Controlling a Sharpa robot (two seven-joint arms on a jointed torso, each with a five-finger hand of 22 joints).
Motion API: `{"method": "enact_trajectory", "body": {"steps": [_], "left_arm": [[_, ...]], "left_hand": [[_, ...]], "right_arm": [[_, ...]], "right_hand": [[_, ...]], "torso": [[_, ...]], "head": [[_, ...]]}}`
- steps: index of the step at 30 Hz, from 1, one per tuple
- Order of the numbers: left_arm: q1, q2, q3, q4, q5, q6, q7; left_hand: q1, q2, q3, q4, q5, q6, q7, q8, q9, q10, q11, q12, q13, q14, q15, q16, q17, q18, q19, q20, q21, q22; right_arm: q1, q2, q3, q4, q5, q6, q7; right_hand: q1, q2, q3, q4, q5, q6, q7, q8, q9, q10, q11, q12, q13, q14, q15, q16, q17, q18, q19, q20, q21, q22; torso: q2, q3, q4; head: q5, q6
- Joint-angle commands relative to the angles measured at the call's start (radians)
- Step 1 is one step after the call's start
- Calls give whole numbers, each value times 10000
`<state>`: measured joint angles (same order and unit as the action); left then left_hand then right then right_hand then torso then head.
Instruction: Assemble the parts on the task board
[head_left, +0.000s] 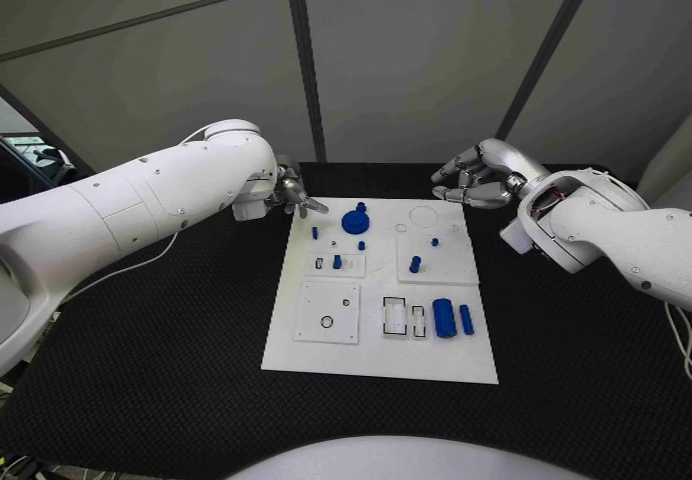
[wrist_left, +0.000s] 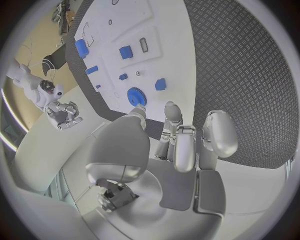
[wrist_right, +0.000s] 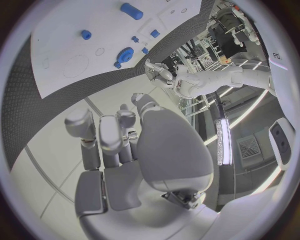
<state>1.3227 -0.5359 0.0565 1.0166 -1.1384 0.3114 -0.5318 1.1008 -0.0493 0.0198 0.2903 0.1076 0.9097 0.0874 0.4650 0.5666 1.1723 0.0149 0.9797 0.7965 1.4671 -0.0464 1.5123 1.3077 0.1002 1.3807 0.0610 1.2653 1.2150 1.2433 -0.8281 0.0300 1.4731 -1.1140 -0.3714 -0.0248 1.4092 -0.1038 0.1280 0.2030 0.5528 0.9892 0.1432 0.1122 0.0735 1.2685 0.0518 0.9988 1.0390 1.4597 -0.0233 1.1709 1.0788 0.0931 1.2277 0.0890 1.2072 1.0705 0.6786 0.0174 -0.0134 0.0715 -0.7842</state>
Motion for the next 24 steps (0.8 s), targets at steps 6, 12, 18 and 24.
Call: {"method": "enact_trajectory", "body": {"steps": [6,12,18,24], "left_arm": [[0,214,-72,-262,-171,443,7],[-49,356,-111,-455,-173,607,-3],[-113,441,-138,-577,-173,722,-13],[-177,510,-150,-634,-164,796,-16]], "left_hand": [[112,213,-129,-17,128,40,-48,96,18,68,-45,94,42,789,-42,71,1892,-150,65,-15,99,64],[262,288,-177,-35,216,41,-57,127,25,95,-53,151,82,803,-47,104,1934,-163,99,-20,142,125],[380,348,-203,-44,265,47,-63,151,31,113,-59,188,105,817,-51,134,1975,-173,124,-24,178,175],[445,376,-218,-50,280,55,-68,166,35,132,-63,222,135,825,-54,151,1998,-180,141,-25,201,206]], "right_arm": [[17,36,7,14,-25,67,3],[17,49,7,12,-25,70,4],[17,47,8,13,-25,69,6],[17,65,8,5,-25,74,14]], "right_hand": [[29,-90,42,-4,38,37,-1,-57,-14,-82,-13,26,-10,149,-5,-47,13,197,76,-12,-41,-1],[27,-85,69,9,54,38,-1,-57,-14,-74,-14,35,-5,153,-6,-45,23,195,84,-13,-37,7],[27,-85,69,9,54,38,-1,-57,-14,-74,-14,35,-5,153,-6,-45,23,195,84,-13,-37,7],[27,-85,69,9,54,38,-1,-57,-14,-74,-14,35,-5,153,-6,-45,23,195,84,-13,-37,7]], "torso": [[-9,-8,-3],[-14,-1,4],[-8,-7,0],[-16,1,2]], "head": [[27,-12],[32,-32],[53,-35],[50,-46]]}}
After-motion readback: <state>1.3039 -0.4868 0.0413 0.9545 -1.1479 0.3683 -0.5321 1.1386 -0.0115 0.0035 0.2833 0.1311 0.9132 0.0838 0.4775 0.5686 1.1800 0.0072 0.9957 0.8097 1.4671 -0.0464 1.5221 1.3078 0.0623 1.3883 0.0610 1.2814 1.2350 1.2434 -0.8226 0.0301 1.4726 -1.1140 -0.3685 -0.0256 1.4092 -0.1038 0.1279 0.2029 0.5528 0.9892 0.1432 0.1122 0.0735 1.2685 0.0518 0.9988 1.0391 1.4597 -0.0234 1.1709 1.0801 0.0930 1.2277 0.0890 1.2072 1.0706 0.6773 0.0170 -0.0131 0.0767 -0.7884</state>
